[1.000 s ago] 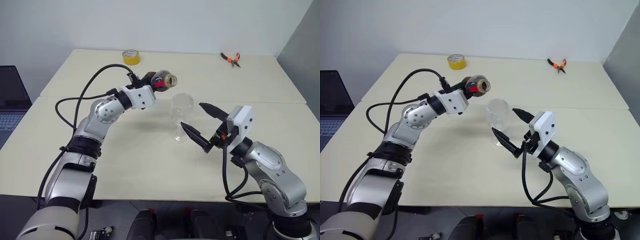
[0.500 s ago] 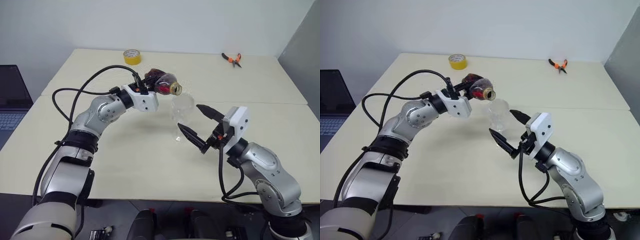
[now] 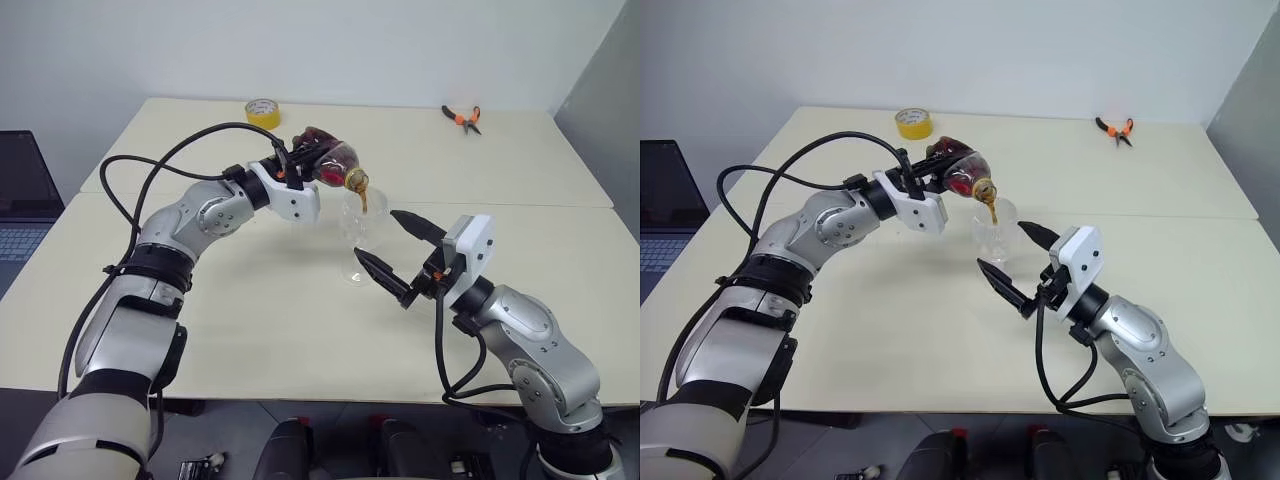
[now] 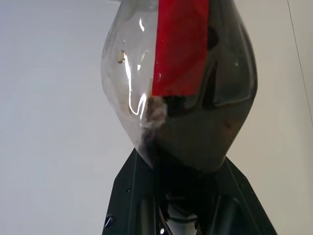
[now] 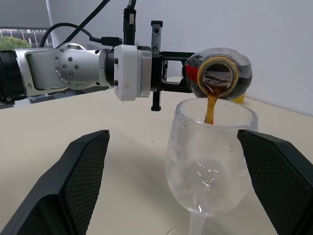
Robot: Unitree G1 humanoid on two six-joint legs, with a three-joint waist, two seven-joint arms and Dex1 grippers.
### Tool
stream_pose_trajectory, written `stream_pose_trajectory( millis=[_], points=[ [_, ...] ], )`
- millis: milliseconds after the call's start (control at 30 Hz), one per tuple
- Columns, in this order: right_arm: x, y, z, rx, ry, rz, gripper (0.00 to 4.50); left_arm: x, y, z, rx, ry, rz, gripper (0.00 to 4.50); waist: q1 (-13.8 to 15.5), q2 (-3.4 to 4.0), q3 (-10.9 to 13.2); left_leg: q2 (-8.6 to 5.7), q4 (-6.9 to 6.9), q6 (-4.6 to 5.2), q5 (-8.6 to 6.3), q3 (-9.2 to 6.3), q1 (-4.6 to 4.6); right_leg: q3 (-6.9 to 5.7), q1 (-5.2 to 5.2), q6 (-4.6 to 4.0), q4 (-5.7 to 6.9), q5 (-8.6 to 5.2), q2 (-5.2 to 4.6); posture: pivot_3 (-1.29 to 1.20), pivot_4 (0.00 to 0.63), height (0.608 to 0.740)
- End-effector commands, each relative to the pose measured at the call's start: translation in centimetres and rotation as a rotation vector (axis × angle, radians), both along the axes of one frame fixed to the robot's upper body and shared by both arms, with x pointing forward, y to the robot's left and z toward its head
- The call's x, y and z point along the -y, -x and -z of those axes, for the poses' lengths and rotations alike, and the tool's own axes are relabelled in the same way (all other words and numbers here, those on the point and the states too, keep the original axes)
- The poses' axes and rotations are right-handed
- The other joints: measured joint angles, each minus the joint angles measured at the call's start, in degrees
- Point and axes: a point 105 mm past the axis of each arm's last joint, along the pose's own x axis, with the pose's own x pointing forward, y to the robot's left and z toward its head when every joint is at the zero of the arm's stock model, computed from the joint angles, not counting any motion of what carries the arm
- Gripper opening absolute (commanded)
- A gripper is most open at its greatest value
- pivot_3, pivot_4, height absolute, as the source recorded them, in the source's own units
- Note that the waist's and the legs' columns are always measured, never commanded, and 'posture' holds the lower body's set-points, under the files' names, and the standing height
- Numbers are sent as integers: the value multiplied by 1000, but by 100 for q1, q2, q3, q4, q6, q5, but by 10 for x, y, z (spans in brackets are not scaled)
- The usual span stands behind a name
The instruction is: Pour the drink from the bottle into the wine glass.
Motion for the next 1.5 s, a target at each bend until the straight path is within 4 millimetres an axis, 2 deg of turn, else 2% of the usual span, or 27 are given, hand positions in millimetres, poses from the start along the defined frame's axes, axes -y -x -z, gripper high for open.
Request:
stream_pose_trajectory(
  millis=[33, 667, 1000, 1500],
  points=[
    [-2, 6, -10, 48, -6, -13, 4500, -1, 2, -27, 94, 18, 14, 558, 0, 0, 0, 0, 0, 0, 0, 0, 0, -1, -1, 0, 0, 0, 0, 0, 150, 740],
    [-3, 7, -6, 40, 6, -12, 4500, -1, -2, -35, 154, -7, 13, 557, 1, 0, 0, -1, 2, -2, 1, 6, -7, 1, -12, 0, 9, 0, 0, 0, 150, 740],
    [2, 2, -4, 45, 15, 30, 4500, 2, -2, -39, 174, -17, 22, 557, -1, 0, 0, -1, 16, -18, 12, 17, -53, 3, -73, 0, 40, 0, -1, 0, 150, 740],
    [1, 2, -1, 39, 5, 32, 4500, 6, -1, -43, 195, -29, 35, 523, -3, 0, 0, -2, 23, -20, 14, 11, -66, 2, -79, 0, 41, 0, -1, 0, 150, 740]
  ],
)
